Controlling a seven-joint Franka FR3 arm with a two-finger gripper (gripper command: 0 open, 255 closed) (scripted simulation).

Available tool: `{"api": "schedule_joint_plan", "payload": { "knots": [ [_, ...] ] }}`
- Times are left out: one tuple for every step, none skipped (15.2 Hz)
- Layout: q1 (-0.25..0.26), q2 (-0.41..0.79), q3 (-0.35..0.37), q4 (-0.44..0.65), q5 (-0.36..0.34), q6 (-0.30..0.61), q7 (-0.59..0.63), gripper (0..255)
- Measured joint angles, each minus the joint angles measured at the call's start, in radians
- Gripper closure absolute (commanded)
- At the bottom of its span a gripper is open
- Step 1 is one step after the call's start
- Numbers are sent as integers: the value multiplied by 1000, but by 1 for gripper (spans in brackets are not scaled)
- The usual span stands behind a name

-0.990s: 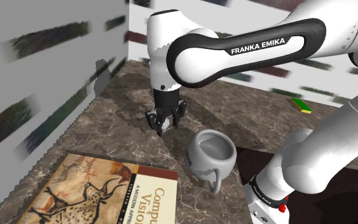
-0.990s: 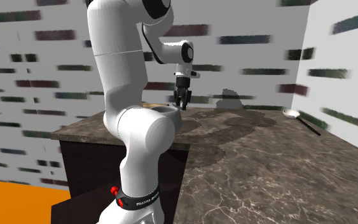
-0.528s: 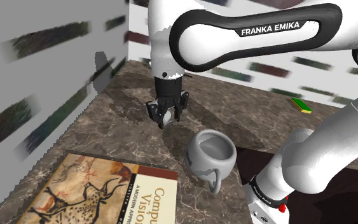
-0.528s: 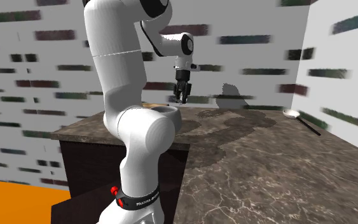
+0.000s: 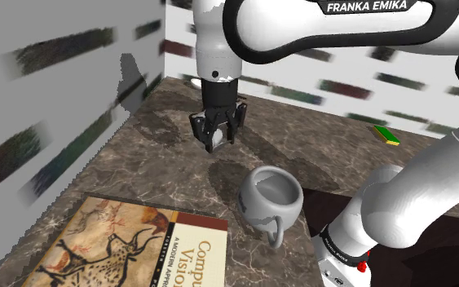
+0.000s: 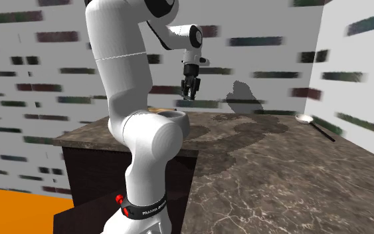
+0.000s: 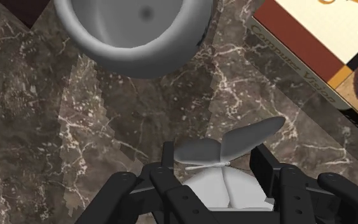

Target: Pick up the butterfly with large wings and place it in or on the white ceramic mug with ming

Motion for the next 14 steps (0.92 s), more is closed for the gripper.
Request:
{"api": "schedule_joint_plan", "payload": {
  "knots": [
    [-1, -1, -1, 13, 0, -15, -1, 255],
    [0, -2, -1, 26, 0, -28, 1, 255],
    [-1, -2, -3, 43, -1, -44, 0, 255],
    [-2, -1, -3, 56, -1, -57, 0, 255],
    [-2, 2, -4, 73, -3, -71, 1, 255],
    [-3, 1, -4, 84, -3, -83, 1, 255],
    [-3, -1, -6, 94, -3, -95, 0, 255],
    [-3, -1, -6, 103, -3, -105, 1, 255],
    [-2, -21, -8, 88, 4, -108, -1, 255],
    [2, -50, -9, 59, 14, -106, -4, 255],
    [5, -85, -13, 24, 25, -105, -10, 255],
    [10, -121, -17, -5, 37, -111, -14, 255],
    [15, -162, -23, -36, 48, -119, -21, 255],
    [23, -205, -25, -72, 62, -124, -22, 255]
  ]
}}
